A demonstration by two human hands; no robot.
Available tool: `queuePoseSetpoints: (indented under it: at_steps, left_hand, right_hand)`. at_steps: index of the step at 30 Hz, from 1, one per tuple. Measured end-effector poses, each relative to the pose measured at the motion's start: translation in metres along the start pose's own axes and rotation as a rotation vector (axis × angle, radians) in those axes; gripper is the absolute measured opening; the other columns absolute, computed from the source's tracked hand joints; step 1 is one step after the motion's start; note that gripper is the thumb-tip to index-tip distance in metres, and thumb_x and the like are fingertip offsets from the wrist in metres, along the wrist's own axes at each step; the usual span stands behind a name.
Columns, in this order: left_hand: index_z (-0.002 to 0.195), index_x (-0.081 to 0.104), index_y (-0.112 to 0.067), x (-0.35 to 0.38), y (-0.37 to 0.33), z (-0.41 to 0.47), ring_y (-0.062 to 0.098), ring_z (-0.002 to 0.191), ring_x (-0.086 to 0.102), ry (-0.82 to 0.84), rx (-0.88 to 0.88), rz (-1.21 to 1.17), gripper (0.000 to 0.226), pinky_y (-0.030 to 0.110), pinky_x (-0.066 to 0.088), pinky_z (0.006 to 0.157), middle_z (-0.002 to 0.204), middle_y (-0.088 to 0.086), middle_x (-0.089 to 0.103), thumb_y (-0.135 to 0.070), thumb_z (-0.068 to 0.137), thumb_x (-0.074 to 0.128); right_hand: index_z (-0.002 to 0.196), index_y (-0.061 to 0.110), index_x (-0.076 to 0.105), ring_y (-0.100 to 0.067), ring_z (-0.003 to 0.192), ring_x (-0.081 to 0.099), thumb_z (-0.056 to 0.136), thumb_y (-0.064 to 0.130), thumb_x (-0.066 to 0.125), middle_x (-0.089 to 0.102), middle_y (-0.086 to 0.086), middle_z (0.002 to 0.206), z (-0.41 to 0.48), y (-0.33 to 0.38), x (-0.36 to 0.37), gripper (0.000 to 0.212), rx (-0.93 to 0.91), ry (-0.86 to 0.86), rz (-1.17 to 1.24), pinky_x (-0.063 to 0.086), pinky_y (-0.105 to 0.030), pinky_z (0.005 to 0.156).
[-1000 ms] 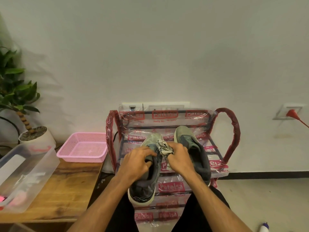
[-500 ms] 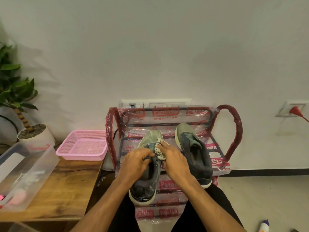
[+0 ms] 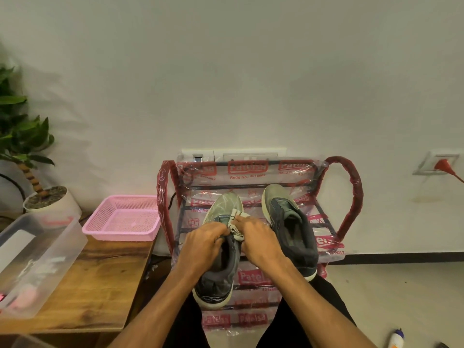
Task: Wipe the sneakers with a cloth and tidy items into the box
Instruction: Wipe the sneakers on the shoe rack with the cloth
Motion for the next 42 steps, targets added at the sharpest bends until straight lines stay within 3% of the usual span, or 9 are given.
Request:
queuePoseSetpoints:
  at_steps: [3, 5, 8, 11, 14, 19, 29, 36, 42]
  left_hand:
    - [0.087, 0.062, -0.02, -0.003, -0.006, -0.003, 0.011, 0.087, 0.065, -0.015, 0.048, 0.016, 0.03, 0.031, 0.056, 0.068, 0.093, -0.008, 0.069, -0.001, 0.07, 0.077]
    - [0.09, 0.06, -0.02, -0.006, -0.014, -0.005, 0.012, 0.089, 0.064, -0.04, 0.123, 0.014, 0.026, 0.028, 0.055, 0.067, 0.097, -0.005, 0.069, -0.001, 0.075, 0.07]
    - [0.093, 0.066, -0.013, -0.006, -0.022, -0.009, 0.015, 0.094, 0.066, -0.043, 0.198, 0.028, 0.021, 0.027, 0.057, 0.074, 0.102, 0.002, 0.07, 0.002, 0.078, 0.069]
    - [0.092, 0.068, -0.011, -0.005, -0.022, -0.009, 0.017, 0.093, 0.067, -0.044, 0.201, 0.059, 0.013, 0.028, 0.058, 0.074, 0.102, 0.003, 0.071, -0.004, 0.084, 0.059]
    - [0.088, 0.069, -0.011, -0.01, -0.018, -0.006, 0.015, 0.088, 0.067, -0.08, 0.169, 0.056, 0.017, 0.023, 0.054, 0.073, 0.098, 0.003, 0.072, -0.011, 0.084, 0.052]
    - [0.085, 0.065, -0.012, -0.01, -0.012, -0.007, 0.01, 0.086, 0.062, -0.085, 0.136, 0.015, 0.012, 0.022, 0.05, 0.071, 0.094, 0.001, 0.071, -0.003, 0.079, 0.062]
    - [0.087, 0.063, -0.012, -0.009, -0.013, -0.01, 0.014, 0.086, 0.065, -0.046, 0.146, 0.039, 0.018, 0.02, 0.052, 0.074, 0.098, 0.002, 0.069, -0.014, 0.086, 0.045]
    - [0.085, 0.064, -0.01, -0.009, -0.008, -0.008, 0.015, 0.083, 0.066, -0.081, 0.107, 0.044, 0.027, 0.02, 0.049, 0.073, 0.097, 0.003, 0.07, 0.009, 0.069, 0.076]
    - [0.087, 0.06, -0.016, -0.006, 0.005, -0.008, 0.013, 0.086, 0.063, -0.093, 0.026, 0.011, 0.037, 0.021, 0.049, 0.071, 0.097, -0.002, 0.069, 0.011, 0.065, 0.075]
  right_hand:
    - [0.117, 0.029, 0.065, -0.031, 0.105, 0.061, 0.08, 0.001, 0.05, 0.07, -0.003, 0.112, -0.012, -0.008, -0.003, 0.049, 0.051, 0.036, 0.174, 0.049, -0.037, 0.078]
    - [0.124, 0.031, 0.064, -0.028, 0.114, 0.058, 0.08, 0.001, 0.048, 0.068, 0.001, 0.121, -0.023, -0.007, -0.005, 0.056, 0.032, 0.036, 0.221, 0.05, -0.038, 0.089]
    - [0.146, 0.025, 0.044, -0.017, 0.141, 0.035, 0.085, -0.004, 0.049, 0.042, 0.005, 0.152, -0.027, 0.002, -0.004, 0.068, -0.042, 0.017, 0.08, 0.028, -0.03, 0.114]
    - [0.153, 0.019, 0.026, -0.018, 0.148, 0.02, 0.09, -0.005, 0.051, 0.025, 0.003, 0.16, -0.011, 0.005, 0.002, 0.072, -0.112, 0.001, -0.055, 0.017, -0.031, 0.119]
    - [0.154, 0.017, 0.023, -0.022, 0.148, 0.019, 0.092, -0.005, 0.051, 0.022, -0.001, 0.161, 0.004, 0.003, 0.006, 0.071, -0.11, 0.013, -0.088, 0.021, -0.036, 0.12]
    - [0.14, 0.026, 0.051, -0.024, 0.128, 0.049, 0.086, 0.002, 0.053, 0.054, 0.0, 0.141, -0.018, 0.003, -0.007, 0.058, -0.044, 0.017, 0.055, 0.042, -0.038, 0.101]
    - [0.153, 0.01, 0.021, -0.029, 0.145, 0.025, 0.093, 0.0, 0.053, 0.021, -0.007, 0.161, 0.008, 0.006, 0.013, 0.069, -0.122, 0.019, -0.265, 0.026, -0.041, 0.117]
    - [0.143, 0.018, 0.045, -0.026, 0.134, 0.042, 0.085, -0.007, 0.056, 0.041, 0.0, 0.151, 0.02, 0.004, -0.012, 0.064, -0.071, 0.012, -0.117, 0.04, -0.038, 0.103]
    - [0.121, 0.029, 0.065, -0.036, 0.102, 0.06, 0.078, -0.001, 0.048, 0.071, -0.009, 0.108, -0.011, 0.007, -0.011, 0.055, -0.01, 0.027, 0.118, 0.047, -0.038, 0.076]
Point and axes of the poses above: each hand's wrist, its own z-axis towards the middle knuckle, its own x-axis out of the palm, y = z × x, the point moved 8 cm from there along z, towards the middle knuckle
